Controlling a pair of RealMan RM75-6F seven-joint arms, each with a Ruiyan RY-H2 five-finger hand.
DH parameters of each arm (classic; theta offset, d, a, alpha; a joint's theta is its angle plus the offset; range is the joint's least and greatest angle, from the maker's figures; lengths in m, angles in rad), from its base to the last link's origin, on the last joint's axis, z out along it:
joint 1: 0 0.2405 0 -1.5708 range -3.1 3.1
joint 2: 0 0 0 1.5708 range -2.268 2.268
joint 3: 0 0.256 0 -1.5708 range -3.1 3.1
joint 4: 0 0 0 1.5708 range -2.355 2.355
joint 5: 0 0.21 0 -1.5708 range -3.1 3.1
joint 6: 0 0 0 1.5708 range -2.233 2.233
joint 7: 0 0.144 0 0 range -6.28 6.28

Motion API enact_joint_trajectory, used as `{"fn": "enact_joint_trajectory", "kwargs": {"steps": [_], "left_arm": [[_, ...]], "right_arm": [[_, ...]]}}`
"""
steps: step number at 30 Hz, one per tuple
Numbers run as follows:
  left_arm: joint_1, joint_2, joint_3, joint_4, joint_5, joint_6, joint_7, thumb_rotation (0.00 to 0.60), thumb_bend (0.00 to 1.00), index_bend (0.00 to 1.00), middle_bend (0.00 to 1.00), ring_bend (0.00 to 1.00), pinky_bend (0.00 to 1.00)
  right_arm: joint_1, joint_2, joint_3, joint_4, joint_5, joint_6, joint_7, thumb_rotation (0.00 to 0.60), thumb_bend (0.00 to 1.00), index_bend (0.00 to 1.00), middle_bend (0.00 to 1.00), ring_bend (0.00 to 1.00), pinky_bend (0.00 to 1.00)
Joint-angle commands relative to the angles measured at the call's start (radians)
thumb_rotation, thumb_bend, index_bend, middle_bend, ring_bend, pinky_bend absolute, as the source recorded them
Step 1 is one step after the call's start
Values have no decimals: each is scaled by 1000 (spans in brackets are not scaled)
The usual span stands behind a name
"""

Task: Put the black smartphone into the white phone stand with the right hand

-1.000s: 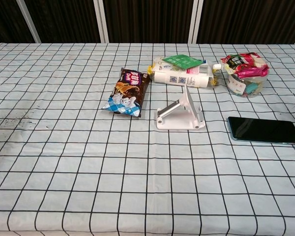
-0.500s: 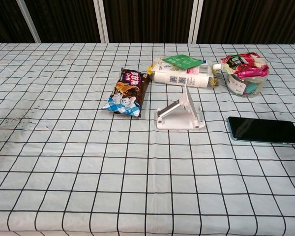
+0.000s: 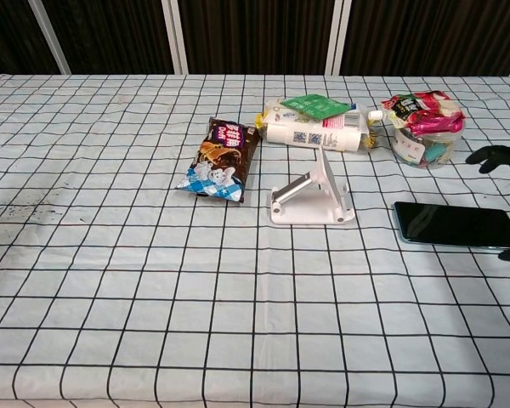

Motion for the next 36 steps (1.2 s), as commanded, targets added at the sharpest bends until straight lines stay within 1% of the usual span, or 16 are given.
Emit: {"fn": "enact_joint_trajectory", "kwargs": {"steps": [1, 5, 10, 18, 31, 36], "left_arm": [[-1, 0, 0, -3, -4, -5, 1, 600, 0, 0, 0, 0, 0], [-2, 1, 0, -8, -8, -10, 3, 600, 0, 0, 0, 0, 0], [-3, 4, 1, -13, -14, -16, 3, 600, 0, 0, 0, 0, 0], [-7, 9, 1, -17, -16, -24, -4, 600, 0, 0, 0, 0, 0], [-11, 7, 4, -9, 0, -20, -13, 600, 0, 0, 0, 0, 0], [-12, 9, 5, -11, -2, -25, -18, 600, 0, 0, 0, 0, 0]], "right_arm": [[22, -31, 17, 23, 39, -4, -13, 600, 239, 167, 190, 0, 161], [47, -59, 29, 48, 75, -13, -23, 600, 263, 188, 204, 0, 161], [76, -93, 43, 83, 129, -21, -32, 600, 267, 197, 212, 0, 162], [111, -131, 46, 132, 217, -30, -53, 600, 277, 206, 213, 0, 162], [137, -170, 41, 199, 246, -24, -31, 600, 278, 209, 213, 0, 161], [150, -181, 48, 220, 267, -29, -26, 600, 335, 220, 219, 0, 161]]}}
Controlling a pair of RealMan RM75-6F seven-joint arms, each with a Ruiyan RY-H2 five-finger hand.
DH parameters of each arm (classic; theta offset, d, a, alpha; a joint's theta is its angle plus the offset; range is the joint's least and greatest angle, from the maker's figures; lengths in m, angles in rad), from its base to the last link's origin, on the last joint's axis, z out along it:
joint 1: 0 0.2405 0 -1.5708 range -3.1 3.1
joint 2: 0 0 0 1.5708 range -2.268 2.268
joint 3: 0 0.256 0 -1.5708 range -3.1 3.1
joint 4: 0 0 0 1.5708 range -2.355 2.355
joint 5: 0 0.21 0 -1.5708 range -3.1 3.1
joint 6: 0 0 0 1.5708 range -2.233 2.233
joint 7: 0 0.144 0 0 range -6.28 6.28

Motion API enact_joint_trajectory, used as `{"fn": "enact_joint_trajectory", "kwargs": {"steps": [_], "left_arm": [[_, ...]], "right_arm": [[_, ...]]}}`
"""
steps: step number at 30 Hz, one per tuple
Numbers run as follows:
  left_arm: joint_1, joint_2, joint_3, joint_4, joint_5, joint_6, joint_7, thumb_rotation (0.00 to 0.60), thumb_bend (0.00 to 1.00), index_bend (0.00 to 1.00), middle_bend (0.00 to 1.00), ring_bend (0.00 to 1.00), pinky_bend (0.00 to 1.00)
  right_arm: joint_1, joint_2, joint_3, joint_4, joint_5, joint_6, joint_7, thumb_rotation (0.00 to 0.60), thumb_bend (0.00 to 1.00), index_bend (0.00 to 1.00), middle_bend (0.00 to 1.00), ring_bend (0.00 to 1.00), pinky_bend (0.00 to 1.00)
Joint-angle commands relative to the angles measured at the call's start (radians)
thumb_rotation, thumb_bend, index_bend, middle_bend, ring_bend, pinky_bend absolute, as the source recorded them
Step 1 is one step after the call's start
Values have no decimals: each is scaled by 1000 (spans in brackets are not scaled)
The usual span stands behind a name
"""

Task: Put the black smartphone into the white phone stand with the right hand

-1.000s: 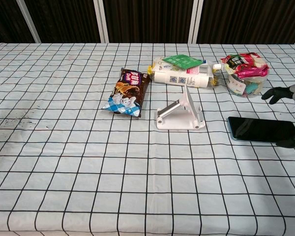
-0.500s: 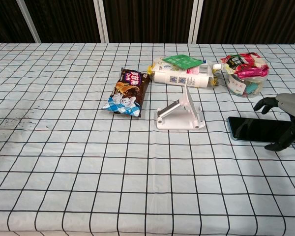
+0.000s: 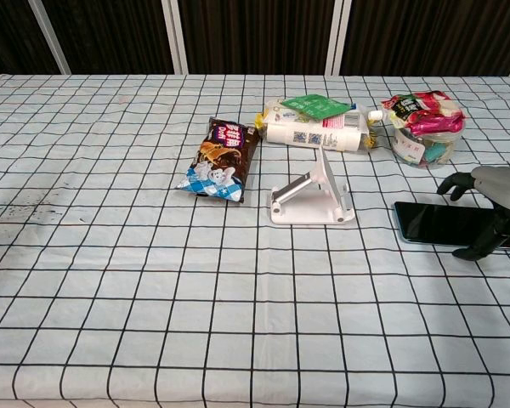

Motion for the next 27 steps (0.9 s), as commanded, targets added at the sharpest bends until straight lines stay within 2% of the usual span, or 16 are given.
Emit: {"fn": "enact_joint_trajectory", "kwargs": {"steps": [1, 9, 27], "left_arm": [[0, 1, 1, -1, -1, -2, -1, 600, 0, 0, 0, 0, 0], [-2, 3, 1, -5, -4, -6, -4, 600, 0, 0, 0, 0, 0], [-3, 5, 0, -12, -12, -11, -10, 600, 0, 0, 0, 0, 0]], "right_arm": [[6, -5, 4, 9, 8, -2, 3, 600, 349, 224, 221, 0, 161], [22, -11, 13, 29, 35, -9, 12, 600, 376, 241, 233, 0, 161], [36, -10, -9, 31, 61, -11, 20, 600, 362, 242, 217, 0, 161]]}}
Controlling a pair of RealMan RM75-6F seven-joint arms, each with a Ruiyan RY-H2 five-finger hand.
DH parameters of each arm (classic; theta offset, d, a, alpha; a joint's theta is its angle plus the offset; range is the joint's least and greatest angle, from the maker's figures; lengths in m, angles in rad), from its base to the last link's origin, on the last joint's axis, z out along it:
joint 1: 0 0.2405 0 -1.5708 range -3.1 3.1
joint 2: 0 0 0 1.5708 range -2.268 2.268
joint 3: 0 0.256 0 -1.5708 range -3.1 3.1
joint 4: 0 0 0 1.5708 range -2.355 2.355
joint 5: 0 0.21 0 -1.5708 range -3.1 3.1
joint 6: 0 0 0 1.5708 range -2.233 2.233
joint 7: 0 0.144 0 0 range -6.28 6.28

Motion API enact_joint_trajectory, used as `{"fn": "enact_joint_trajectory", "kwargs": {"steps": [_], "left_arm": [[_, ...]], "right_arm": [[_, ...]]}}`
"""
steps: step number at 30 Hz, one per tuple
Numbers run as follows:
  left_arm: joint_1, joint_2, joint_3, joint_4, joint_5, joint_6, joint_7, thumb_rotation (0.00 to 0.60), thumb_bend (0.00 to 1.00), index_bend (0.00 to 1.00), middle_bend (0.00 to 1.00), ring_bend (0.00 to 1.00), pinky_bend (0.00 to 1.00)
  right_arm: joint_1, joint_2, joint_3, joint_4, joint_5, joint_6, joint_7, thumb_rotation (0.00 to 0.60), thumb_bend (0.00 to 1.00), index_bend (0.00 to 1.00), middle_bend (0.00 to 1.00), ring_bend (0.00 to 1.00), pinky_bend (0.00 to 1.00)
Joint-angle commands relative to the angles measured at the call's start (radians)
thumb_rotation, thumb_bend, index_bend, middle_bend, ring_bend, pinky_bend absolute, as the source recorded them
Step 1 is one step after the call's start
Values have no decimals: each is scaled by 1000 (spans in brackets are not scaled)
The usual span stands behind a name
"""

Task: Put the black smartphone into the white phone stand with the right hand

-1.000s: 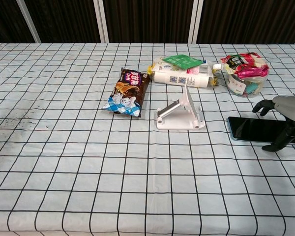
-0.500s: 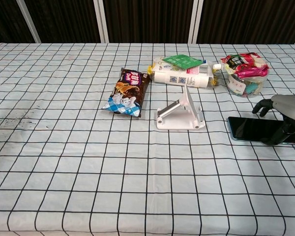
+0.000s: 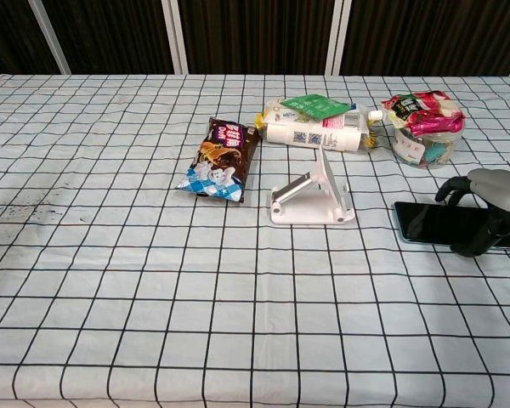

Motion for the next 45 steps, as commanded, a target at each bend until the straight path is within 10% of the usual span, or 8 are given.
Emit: {"fn": "enact_joint_trajectory", "kwargs": {"steps": [1, 30, 45], "left_arm": [[0, 1, 0, -1, -1, -1, -2, 600, 0, 0, 0, 0, 0], [-2, 5, 0, -8, -10, -8, -9, 600, 0, 0, 0, 0, 0], [-2, 8, 0, -11, -10, -8, -15, 600, 0, 0, 0, 0, 0]], "right_arm": [[1, 0, -3, 0, 4, -2, 1, 600, 361, 242, 215, 0, 161], [19, -15, -18, 45, 38, -19, 14, 600, 361, 306, 293, 33, 161], [18, -3, -24, 21, 41, -12, 21, 600, 477, 690, 632, 279, 164]]}}
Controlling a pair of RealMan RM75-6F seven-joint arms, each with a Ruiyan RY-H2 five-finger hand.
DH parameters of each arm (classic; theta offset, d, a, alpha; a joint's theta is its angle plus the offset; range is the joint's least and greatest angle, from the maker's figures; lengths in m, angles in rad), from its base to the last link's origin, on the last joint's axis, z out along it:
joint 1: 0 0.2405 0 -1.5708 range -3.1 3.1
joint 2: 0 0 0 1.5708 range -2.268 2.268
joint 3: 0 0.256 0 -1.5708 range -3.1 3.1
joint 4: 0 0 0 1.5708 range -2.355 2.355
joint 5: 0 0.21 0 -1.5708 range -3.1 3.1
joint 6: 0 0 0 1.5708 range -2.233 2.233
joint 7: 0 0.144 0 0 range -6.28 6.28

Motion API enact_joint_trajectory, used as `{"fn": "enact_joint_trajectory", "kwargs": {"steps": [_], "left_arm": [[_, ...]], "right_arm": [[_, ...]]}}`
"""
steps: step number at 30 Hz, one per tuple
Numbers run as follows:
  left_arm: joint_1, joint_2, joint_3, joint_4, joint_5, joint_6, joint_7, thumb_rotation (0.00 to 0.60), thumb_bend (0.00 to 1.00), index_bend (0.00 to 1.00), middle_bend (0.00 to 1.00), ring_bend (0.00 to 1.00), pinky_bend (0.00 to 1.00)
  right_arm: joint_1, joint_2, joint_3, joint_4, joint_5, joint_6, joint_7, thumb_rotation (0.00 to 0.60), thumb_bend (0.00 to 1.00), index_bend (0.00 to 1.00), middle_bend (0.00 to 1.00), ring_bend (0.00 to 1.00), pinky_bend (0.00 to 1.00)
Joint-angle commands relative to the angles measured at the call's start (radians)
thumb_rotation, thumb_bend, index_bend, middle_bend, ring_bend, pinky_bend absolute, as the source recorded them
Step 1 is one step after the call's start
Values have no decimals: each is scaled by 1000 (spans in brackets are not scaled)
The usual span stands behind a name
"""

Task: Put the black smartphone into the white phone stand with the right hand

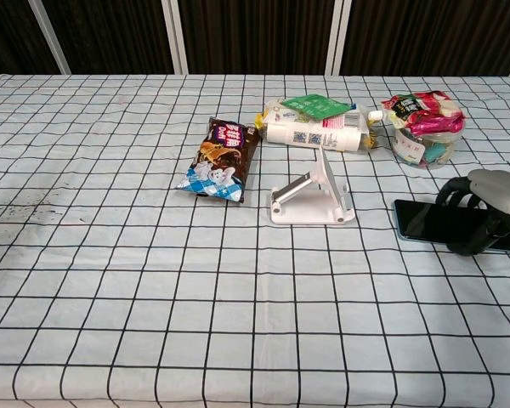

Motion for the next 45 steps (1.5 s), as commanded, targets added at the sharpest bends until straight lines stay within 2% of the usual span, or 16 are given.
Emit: {"fn": "enact_joint_trajectory", "kwargs": {"steps": [1, 7, 13, 23, 27, 29, 33, 39, 45], "left_arm": [[0, 0, 0, 0, 1, 1, -1, 600, 0, 0, 0, 0, 0], [1, 1, 0, -1, 1, 2, -4, 600, 0, 0, 0, 0, 0], [1, 1, -1, -3, -4, 1, -8, 600, 0, 0, 0, 0, 0], [2, 0, -3, -5, -7, 2, -8, 600, 0, 0, 0, 0, 0], [2, -2, -3, -5, -7, 3, -6, 600, 0, 0, 0, 0, 0], [2, -3, -3, -4, -6, 4, -4, 600, 0, 0, 0, 0, 0], [3, -5, -4, -4, -6, 7, -4, 600, 0, 0, 0, 0, 0], [3, -7, -5, -3, -5, 11, -4, 600, 0, 0, 0, 0, 0], [3, -7, -5, -2, -5, 10, -8, 600, 0, 0, 0, 0, 0]], "right_arm": [[-2, 6, 0, -11, -8, 5, 6, 600, 481, 700, 640, 289, 165], [-9, 21, 2, -33, -46, 20, 36, 600, 487, 730, 663, 317, 179], [-18, 50, 11, -75, -88, 41, 68, 600, 486, 757, 690, 408, 239], [-53, 134, 43, -165, -137, 84, 148, 600, 487, 761, 694, 413, 265], [-78, 166, 87, -223, -134, 92, 236, 600, 487, 762, 694, 413, 265], [-95, 181, 124, -266, -132, 85, 320, 600, 487, 762, 694, 413, 265], [-120, 193, 167, -311, -160, 77, 449, 600, 486, 765, 697, 413, 265], [-136, 182, 188, -337, -241, 91, 556, 600, 486, 765, 697, 413, 265], [-144, 124, 198, -336, -295, 93, 683, 600, 487, 765, 694, 413, 265]]}}
